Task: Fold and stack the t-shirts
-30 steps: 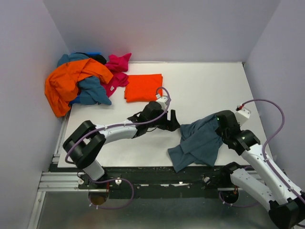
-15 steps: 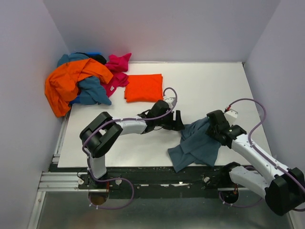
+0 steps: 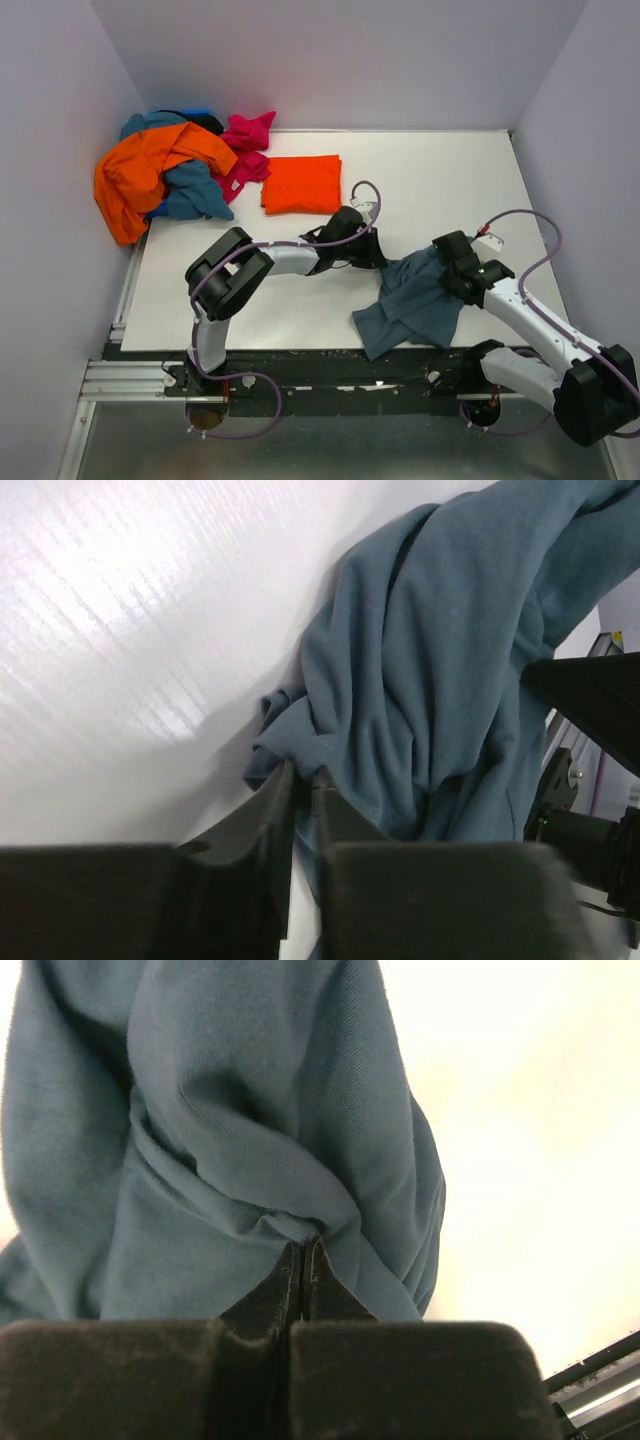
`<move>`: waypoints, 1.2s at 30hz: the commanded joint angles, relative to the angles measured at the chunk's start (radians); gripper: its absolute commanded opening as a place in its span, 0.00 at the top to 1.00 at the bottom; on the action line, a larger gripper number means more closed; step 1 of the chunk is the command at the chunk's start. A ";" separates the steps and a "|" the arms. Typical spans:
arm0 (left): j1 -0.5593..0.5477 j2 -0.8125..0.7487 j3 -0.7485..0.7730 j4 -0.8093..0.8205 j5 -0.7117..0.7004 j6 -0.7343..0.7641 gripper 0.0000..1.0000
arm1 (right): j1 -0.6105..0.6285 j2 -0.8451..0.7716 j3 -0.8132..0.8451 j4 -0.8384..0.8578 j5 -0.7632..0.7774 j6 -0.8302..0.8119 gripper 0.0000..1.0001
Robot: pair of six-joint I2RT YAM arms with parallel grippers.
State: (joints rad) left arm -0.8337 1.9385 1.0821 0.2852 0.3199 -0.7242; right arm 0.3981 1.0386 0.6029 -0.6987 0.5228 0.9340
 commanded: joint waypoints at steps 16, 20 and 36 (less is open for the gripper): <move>0.249 -0.272 0.061 -0.179 -0.024 0.079 1.00 | -0.044 -0.198 0.458 -0.142 0.212 -0.282 0.99; 0.344 -0.424 0.082 -0.248 -0.056 0.088 1.00 | -0.065 -0.092 0.632 -0.140 0.158 -0.331 0.99; 0.390 -0.921 0.153 -0.759 -0.476 0.192 1.00 | -0.179 -0.158 0.664 -0.120 -0.199 -0.417 0.99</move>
State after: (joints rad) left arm -0.4507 1.0847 1.2530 -0.2981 -0.0441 -0.5468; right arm 0.2249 0.9245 1.3472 -0.8265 0.4938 0.5846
